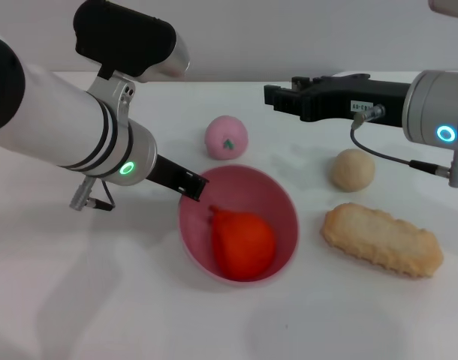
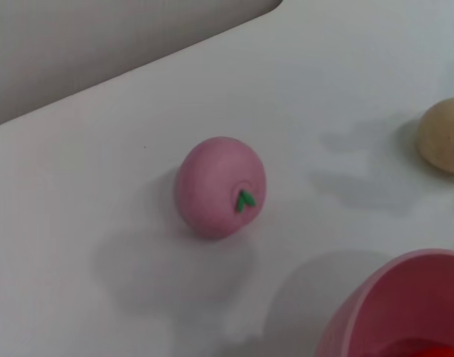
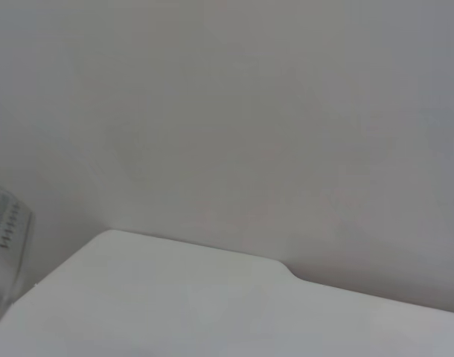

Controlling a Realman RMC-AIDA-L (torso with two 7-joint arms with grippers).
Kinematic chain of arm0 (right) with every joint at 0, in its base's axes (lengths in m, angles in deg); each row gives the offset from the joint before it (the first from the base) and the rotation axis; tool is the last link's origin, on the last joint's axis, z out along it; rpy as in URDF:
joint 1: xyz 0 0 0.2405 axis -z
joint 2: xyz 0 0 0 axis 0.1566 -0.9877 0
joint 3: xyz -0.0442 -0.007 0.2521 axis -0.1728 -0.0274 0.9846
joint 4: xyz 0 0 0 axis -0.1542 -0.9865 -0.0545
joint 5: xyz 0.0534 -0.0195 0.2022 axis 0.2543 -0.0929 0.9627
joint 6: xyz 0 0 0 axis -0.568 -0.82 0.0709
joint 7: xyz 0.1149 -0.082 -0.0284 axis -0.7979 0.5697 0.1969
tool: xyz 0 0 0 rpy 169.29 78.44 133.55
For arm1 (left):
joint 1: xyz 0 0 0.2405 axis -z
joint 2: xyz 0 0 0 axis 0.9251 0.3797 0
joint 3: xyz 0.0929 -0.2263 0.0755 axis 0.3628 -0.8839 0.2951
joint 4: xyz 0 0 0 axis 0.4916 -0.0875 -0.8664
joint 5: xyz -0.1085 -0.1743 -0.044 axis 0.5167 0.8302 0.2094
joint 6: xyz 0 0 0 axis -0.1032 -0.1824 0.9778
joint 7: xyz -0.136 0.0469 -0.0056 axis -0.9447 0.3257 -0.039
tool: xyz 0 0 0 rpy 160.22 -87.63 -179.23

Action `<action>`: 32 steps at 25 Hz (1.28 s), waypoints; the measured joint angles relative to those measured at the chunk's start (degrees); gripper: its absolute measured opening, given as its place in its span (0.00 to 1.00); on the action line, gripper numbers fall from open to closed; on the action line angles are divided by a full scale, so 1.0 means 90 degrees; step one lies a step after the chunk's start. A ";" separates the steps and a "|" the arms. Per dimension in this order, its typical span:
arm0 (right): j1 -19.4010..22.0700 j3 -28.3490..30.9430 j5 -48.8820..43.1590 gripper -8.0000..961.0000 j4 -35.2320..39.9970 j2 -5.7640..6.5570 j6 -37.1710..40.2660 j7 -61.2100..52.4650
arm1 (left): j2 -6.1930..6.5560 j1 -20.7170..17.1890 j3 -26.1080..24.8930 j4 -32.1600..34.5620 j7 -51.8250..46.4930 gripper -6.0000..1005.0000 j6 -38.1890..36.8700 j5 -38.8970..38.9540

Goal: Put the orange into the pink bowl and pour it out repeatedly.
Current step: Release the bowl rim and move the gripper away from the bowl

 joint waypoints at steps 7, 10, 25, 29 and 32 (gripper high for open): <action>0.0019 -0.0066 0.0002 0.53 -0.0028 -0.0006 -0.0002 0.0287 | 0.0003 -0.0032 -0.0182 -0.0009 0.0001 0.07 -0.0122 0.0261; 0.0051 -0.0078 -0.0004 0.55 -0.0047 -0.0015 0.0032 0.0405 | 0.0008 -0.0098 -0.0168 -0.0047 0.0022 0.11 -0.0283 0.0239; 0.0797 -0.0225 0.0043 0.70 -0.0579 -0.0049 0.2787 0.2404 | 0.0026 -0.1146 -0.0657 0.0490 0.1432 0.72 -0.3878 -0.0476; 0.0993 -0.0552 0.0052 0.71 -0.1094 -0.0058 0.4139 0.3024 | 0.0027 -0.1989 -0.0411 0.0157 0.1888 0.76 -0.6203 -0.0519; 0.0981 -0.1048 0.0056 0.71 -0.1765 -0.0034 0.5641 0.3090 | 0.0024 -0.2369 -0.0138 -0.0589 0.2023 0.79 -0.7753 -0.0519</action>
